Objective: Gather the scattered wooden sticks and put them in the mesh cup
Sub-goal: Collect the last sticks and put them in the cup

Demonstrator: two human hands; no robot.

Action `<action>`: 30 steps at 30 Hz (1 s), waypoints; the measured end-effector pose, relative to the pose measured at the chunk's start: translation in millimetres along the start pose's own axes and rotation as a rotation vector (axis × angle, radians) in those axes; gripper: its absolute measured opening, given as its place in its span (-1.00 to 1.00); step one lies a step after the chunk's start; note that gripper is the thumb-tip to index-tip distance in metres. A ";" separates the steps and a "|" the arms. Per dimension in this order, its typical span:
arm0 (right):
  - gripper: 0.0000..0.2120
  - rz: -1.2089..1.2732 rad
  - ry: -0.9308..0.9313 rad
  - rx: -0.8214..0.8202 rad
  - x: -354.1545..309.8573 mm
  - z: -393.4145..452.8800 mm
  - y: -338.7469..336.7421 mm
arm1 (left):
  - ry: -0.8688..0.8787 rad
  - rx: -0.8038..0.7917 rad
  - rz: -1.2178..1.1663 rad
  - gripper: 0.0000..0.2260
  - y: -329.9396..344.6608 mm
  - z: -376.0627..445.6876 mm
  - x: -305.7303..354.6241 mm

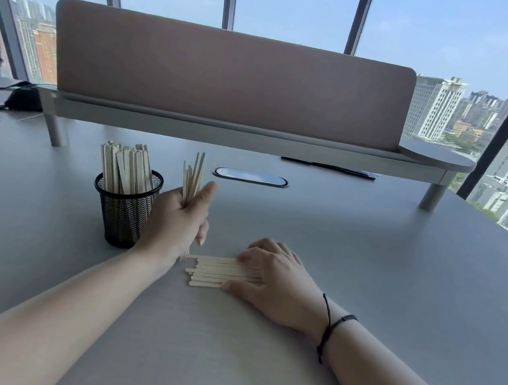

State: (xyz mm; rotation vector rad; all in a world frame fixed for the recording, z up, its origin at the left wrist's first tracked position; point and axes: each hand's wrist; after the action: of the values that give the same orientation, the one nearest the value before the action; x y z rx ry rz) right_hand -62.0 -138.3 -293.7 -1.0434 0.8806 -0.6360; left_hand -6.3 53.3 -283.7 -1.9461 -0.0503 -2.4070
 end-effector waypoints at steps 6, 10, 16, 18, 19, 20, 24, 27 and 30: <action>-0.53 0.026 0.058 -0.020 -0.2 1.8 -7.2 | -0.010 -0.032 -0.039 -0.54 6.1 -8.3 2.3; -0.46 0.007 0.078 -0.044 -3.2 1.8 -10.2 | -0.010 -0.043 -0.011 -0.55 5.9 -7.9 1.6; -0.51 0.125 0.164 -0.126 -5.4 1.7 -23.4 | -0.047 -0.066 -0.039 -0.55 6.2 -9.9 2.1; -0.53 0.158 0.179 -0.130 -4.2 0.7 -24.3 | -0.063 -0.075 -0.067 -0.54 7.4 -10.0 2.2; -0.54 0.167 0.183 -0.132 -3.9 0.3 -24.7 | -0.073 -0.074 -0.081 -0.54 8.1 -10.2 2.5; -0.54 0.175 0.184 -0.135 -3.6 0.0 -25.2 | -0.082 -0.073 -0.093 -0.55 8.7 -10.5 3.0; -0.55 0.182 0.173 -0.143 -3.1 -1.5 -27.2 | -0.083 -0.052 -0.107 -0.59 9.3 -11.0 3.8; -0.63 0.191 0.171 -0.125 -3.8 -3.2 -26.5 | -0.086 -0.026 -0.121 -0.59 9.7 -10.7 3.7; -0.59 0.199 0.161 -0.131 -4.4 -4.0 -25.9 | -0.097 -0.012 -0.134 -0.58 10.0 -10.9 4.5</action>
State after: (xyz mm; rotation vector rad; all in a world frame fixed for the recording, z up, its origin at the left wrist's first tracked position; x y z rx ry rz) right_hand -68.8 -146.5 -269.4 -1.0163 1.1637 -0.5044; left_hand -17.3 42.7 -281.6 -2.1284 -0.1749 -2.3949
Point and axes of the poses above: each hand's wrist, its own z-axis towards the middle knuckle, its own y-axis out of the palm, x = y × z, and after that the axes turned 10 degrees about -y, right-handed
